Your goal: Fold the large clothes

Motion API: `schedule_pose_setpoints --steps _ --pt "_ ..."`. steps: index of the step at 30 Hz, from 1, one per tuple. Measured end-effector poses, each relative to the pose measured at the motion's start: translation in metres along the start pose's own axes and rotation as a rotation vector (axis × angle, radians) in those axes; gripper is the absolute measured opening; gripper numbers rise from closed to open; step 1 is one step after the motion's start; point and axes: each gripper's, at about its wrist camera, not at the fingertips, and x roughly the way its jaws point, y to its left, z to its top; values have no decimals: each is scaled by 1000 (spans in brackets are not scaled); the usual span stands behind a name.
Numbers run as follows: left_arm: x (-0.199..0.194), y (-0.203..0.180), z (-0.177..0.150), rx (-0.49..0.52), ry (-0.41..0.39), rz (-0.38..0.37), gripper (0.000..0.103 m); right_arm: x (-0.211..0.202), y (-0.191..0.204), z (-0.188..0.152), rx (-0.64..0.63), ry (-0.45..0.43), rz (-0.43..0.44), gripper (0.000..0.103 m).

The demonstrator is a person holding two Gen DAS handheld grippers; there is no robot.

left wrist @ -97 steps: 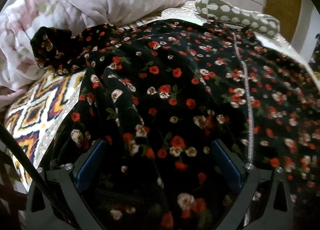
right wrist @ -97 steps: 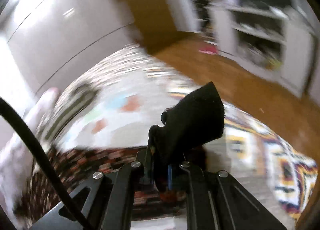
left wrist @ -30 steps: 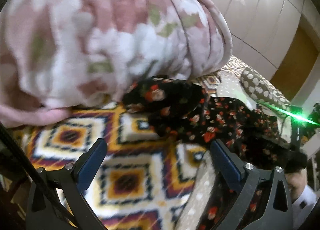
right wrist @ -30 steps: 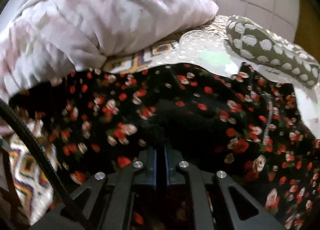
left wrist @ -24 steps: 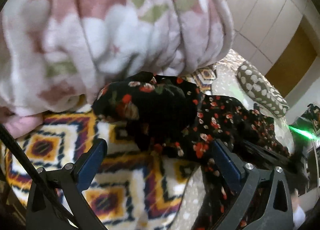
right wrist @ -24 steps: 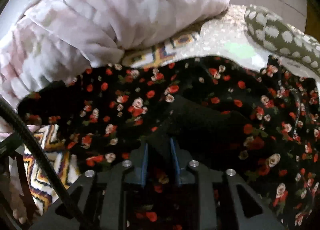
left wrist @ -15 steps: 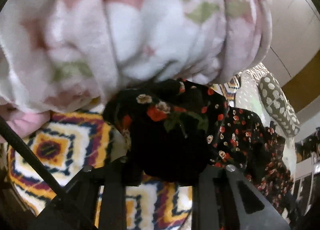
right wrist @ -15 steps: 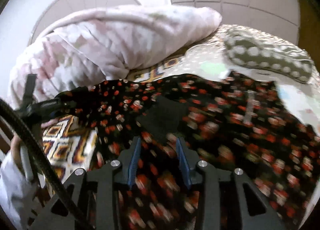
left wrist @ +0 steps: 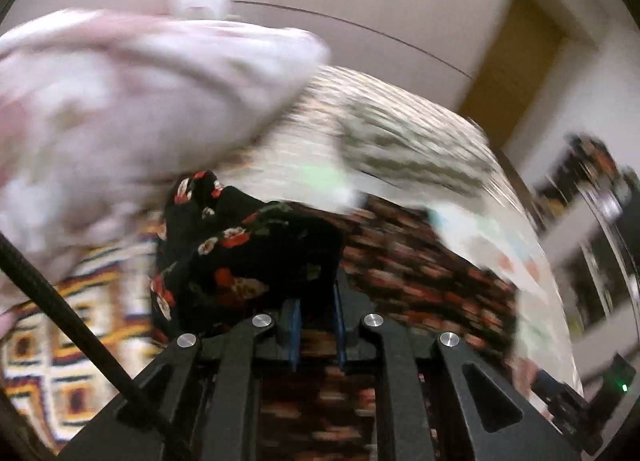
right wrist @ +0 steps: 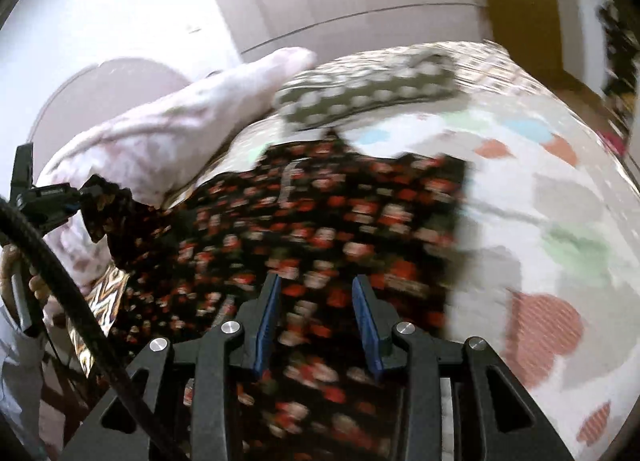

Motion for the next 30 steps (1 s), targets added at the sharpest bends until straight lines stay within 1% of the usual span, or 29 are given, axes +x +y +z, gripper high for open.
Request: schedule_pose_setpoints --steps 2,3,4,5,6,7,8,10,12,13,14,15,17,20,21,23,25,26,27,28,29,30 --pt "18 -54 -9 82 32 -66 12 -12 -27 -5 50 -10 -15 40" --pt "27 -84 -16 129 53 -104 12 -15 -33 -7 65 -13 -19 40" --pt "33 -103 -23 165 72 -132 12 -19 -45 -10 88 -17 -26 40" --pt "44 -133 -37 222 110 -175 15 -22 -55 -12 109 -19 -33 40" --pt "51 -149 -45 250 132 -195 18 -24 -62 -14 126 -20 -40 40" --pt "59 -165 -52 273 154 -219 26 -26 -68 -16 139 -21 -43 40" --pt "64 -178 -66 297 198 -256 39 -28 -74 -18 153 -20 -47 40" --pt "60 -186 -81 315 225 -292 50 -28 -79 -20 167 -17 -50 40" --pt "54 -188 -91 317 232 -312 55 -29 -80 -20 163 -16 -48 41" --pt "49 -182 -93 303 237 -327 60 -30 -78 -18 155 -18 -47 42" --pt "38 -170 -95 274 234 -336 66 -28 -74 -17 149 -19 -45 45" --pt "28 -158 -96 253 225 -334 68 -27 -70 -15 140 -22 -37 48" --pt "10 -129 -96 218 199 -309 71 -22 -57 -9 126 -27 -10 50" --pt "-22 -73 -100 189 131 -178 73 -10 -31 2 76 -30 43 55" --pt "-28 -59 -101 184 112 -132 74 -6 -24 5 64 -27 50 58" --pt "-47 -22 -107 162 74 -28 75 9 -7 14 38 -13 56 60" --pt "-57 10 -114 120 63 14 75 25 15 21 1 4 77 62" --pt "-63 27 -119 98 62 30 75 30 27 23 -29 7 75 67" --pt "-67 39 -124 82 61 44 75 36 45 26 -88 7 63 75" --pt "-70 51 -130 69 60 61 75 39 60 26 -143 3 54 79" --pt "-70 57 -132 63 60 69 75 44 80 26 -221 -6 37 85" --pt "-69 66 -136 53 61 77 75 51 102 24 -313 -15 1 88"
